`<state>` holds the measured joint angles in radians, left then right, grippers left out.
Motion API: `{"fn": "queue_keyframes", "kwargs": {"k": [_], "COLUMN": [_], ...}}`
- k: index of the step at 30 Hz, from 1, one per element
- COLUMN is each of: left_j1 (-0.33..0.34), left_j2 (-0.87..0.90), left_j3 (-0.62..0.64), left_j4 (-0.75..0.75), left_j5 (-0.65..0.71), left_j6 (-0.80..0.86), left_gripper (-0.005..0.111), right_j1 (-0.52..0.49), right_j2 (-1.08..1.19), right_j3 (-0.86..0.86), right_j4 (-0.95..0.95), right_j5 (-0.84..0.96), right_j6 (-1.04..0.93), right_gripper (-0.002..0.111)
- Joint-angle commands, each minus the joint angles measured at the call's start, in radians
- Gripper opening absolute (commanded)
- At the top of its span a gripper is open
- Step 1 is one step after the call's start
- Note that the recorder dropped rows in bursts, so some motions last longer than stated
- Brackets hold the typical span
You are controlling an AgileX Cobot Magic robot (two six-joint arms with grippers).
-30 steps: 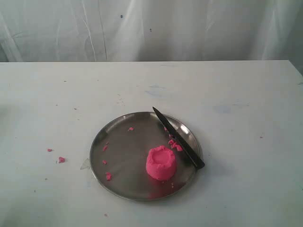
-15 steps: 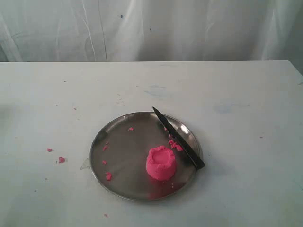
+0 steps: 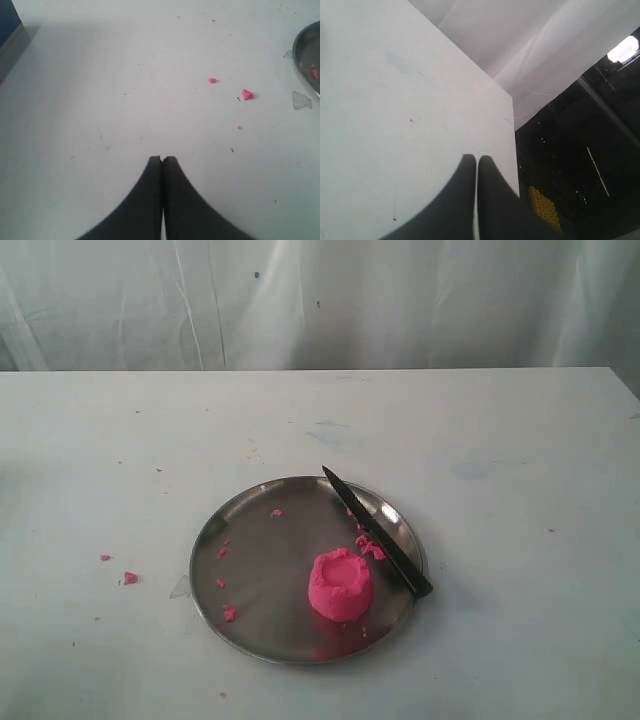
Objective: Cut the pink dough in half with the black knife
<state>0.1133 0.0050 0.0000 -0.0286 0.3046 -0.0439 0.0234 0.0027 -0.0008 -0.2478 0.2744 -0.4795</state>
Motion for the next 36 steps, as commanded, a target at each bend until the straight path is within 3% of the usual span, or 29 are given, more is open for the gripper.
{"fn": "queue_keyframes", "kwargs": {"k": [1, 8, 17, 19, 23, 30, 32, 36], "left_j1": [0.004, 0.004, 0.004, 0.004, 0.004, 0.004, 0.004, 0.004], "left_j2": [-0.005, -0.005, -0.005, -0.005, -0.005, -0.005, -0.005, -0.005], "left_j3": [0.000, 0.000, 0.000, 0.000, 0.000, 0.000, 0.000, 0.000], "left_j4": [-0.008, -0.008, -0.008, -0.008, -0.008, -0.008, -0.008, -0.008], "left_j5": [0.004, 0.004, 0.004, 0.004, 0.004, 0.005, 0.005, 0.005], "left_j6": [-0.005, -0.005, -0.005, -0.005, -0.005, -0.005, -0.005, -0.005], "left_gripper": [0.000, 0.000, 0.000, 0.000, 0.000, 0.000, 0.000, 0.000], "right_j1": [0.006, 0.006, 0.006, 0.006, 0.006, 0.006, 0.006, 0.006], "right_j2": [-0.003, -0.003, -0.003, -0.003, -0.003, -0.003, -0.003, -0.003], "right_j3": [0.001, 0.001, 0.001, 0.001, 0.001, -0.103, -0.152, -0.258], "right_j4": [-0.015, -0.010, -0.011, -0.011, -0.003, 0.167, 0.169, 0.140], "right_j5": [-0.099, -0.522, -0.935, -1.071, -1.468, -1.495, -1.495, -1.495], "right_j6": [-0.015, -0.015, 0.028, 0.153, 0.664, 1.158, 1.123, 0.773], "right_gripper": [0.001, 0.001, 0.001, 0.001, 0.001, 0.001, 0.001, 0.001]}}
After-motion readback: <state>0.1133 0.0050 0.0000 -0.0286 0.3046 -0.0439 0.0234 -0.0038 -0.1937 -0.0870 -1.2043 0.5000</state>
